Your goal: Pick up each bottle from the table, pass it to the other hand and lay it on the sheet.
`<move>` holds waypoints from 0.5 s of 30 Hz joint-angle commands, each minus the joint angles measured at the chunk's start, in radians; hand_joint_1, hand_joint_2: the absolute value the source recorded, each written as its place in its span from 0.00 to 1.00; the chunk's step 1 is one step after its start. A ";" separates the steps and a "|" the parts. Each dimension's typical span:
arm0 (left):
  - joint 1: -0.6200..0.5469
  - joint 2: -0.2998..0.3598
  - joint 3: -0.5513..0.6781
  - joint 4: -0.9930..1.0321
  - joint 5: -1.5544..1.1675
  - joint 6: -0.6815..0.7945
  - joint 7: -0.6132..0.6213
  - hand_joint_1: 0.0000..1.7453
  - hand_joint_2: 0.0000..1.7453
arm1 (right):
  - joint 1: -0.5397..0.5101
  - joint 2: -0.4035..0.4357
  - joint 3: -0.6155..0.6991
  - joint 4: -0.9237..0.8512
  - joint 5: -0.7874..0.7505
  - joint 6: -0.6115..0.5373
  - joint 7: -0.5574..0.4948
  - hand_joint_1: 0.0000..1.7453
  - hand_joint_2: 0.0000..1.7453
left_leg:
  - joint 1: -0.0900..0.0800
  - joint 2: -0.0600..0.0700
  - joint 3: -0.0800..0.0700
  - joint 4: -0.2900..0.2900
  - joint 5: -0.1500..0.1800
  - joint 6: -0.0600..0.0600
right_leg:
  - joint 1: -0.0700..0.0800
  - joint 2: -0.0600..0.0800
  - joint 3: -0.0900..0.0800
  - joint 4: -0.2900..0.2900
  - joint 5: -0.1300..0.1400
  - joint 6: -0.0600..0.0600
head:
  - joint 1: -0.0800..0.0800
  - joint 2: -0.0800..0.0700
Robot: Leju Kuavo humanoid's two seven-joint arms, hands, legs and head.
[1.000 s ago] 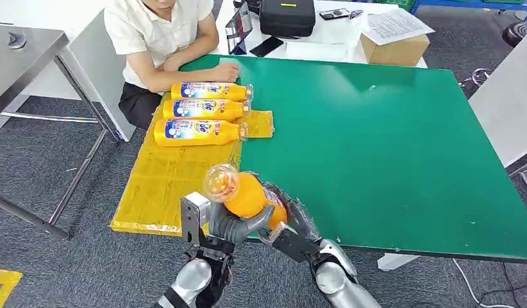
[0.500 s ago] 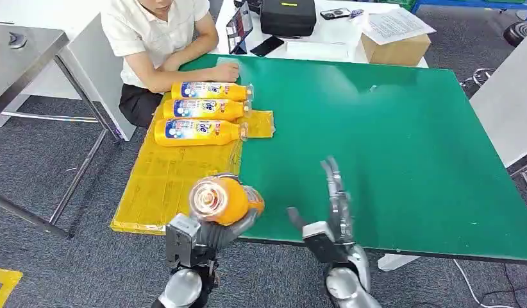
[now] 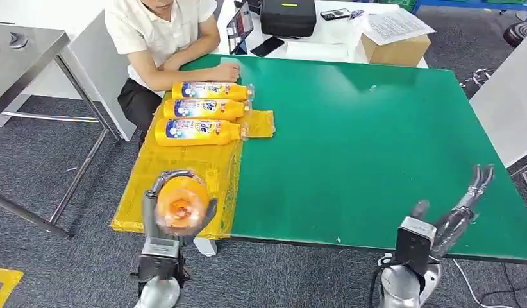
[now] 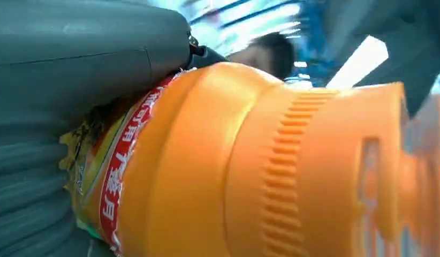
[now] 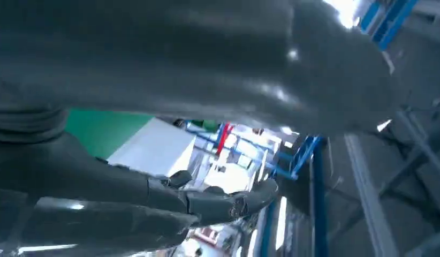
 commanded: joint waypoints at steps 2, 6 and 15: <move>-0.106 0.014 0.089 0.253 -0.680 0.007 0.284 1.00 1.00 | -0.031 0.023 -0.014 0.046 -0.038 -0.001 -0.002 0.00 0.00 | 0.000 0.001 0.002 -0.001 0.001 -0.002 | 0.000 0.001 0.002 -0.001 0.001 -0.002 | 0.001 0.000; -0.220 0.039 0.017 0.416 -0.922 -0.157 0.535 1.00 1.00 | -0.027 0.000 0.058 0.089 -0.083 -0.001 -0.002 0.00 0.00 | 0.001 -0.001 0.004 -0.002 0.001 -0.003 | 0.001 0.000 0.004 -0.001 0.001 -0.003 | 0.000 0.000; -0.373 0.044 -0.040 0.539 -0.838 -0.406 0.565 0.99 1.00 | -0.013 -0.025 0.142 0.156 -0.159 -0.001 -0.002 0.00 0.00 | 0.001 -0.001 0.002 -0.001 0.002 -0.003 | 0.001 0.000 0.002 -0.001 0.001 -0.002 | 0.000 0.000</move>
